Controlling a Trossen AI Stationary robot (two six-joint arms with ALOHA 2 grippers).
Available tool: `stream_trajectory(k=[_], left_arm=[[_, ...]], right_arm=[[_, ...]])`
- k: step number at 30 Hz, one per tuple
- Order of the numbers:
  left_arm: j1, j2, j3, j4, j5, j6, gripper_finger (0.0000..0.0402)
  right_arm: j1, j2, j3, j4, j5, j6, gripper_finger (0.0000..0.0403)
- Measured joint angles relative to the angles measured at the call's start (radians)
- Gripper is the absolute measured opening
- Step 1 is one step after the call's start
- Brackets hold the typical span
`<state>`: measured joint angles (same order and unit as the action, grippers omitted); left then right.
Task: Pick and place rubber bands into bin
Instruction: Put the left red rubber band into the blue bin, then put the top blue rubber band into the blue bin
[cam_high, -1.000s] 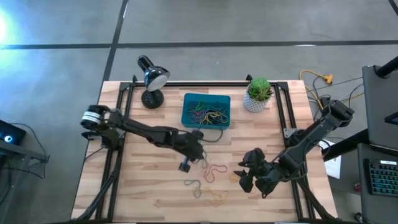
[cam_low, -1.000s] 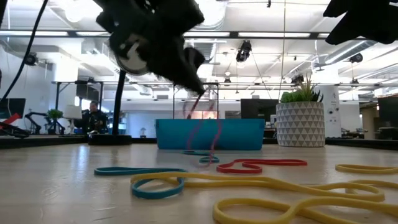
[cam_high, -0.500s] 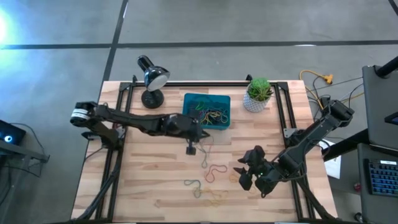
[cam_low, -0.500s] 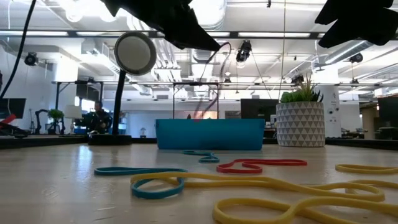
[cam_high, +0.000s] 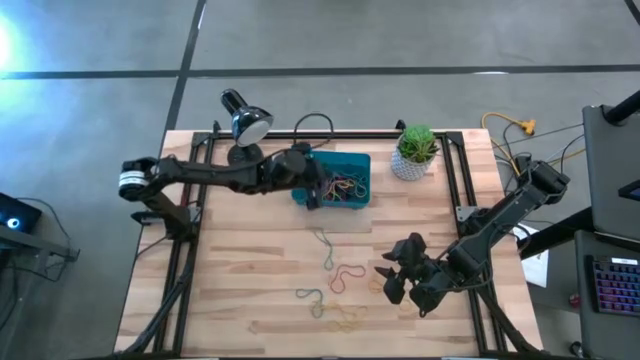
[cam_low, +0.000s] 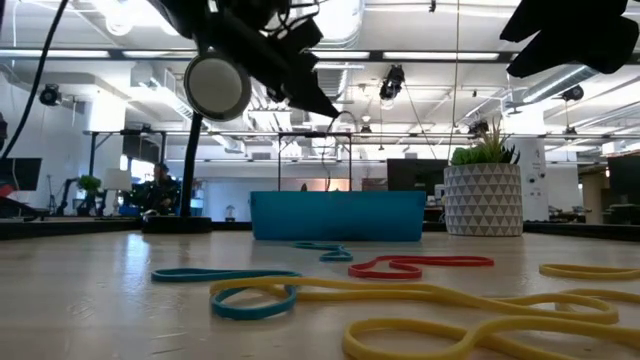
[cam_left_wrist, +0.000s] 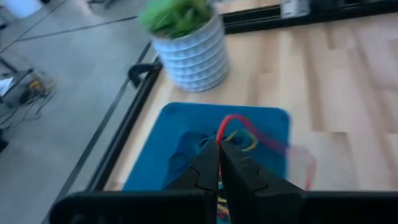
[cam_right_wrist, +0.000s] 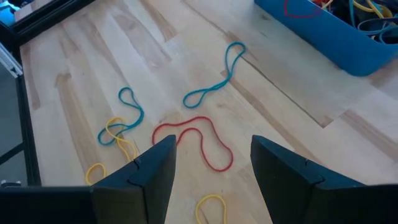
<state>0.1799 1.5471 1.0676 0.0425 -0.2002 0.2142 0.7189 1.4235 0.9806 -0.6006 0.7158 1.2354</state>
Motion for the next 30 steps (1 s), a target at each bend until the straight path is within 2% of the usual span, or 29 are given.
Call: stream_trajectory(k=[9, 15, 21, 30], left_arm=[[0.104, 0.035, -0.020, 0.001, 0.000, -0.002, 0.0000], [0.142, 0.061, -0.046, -0.007, -0.003, -0.064, 0.0000], [0.176, 0.093, -0.047, -0.029, -0.085, -0.135, 0.0000], [0.185, 0.108, -0.047, -0.035, -0.085, -0.159, 0.0000]], right_arm=[[0.000, 0.000, -0.004, 0.002, 0.021, 0.023, 0.0194], [0.000, 0.000, -0.007, 0.002, 0.021, 0.026, 0.0194], [0.001, 0.000, -0.009, 0.004, 0.021, 0.026, 0.0194], [0.001, 0.000, -0.009, 0.005, 0.021, 0.041, 0.0194]])
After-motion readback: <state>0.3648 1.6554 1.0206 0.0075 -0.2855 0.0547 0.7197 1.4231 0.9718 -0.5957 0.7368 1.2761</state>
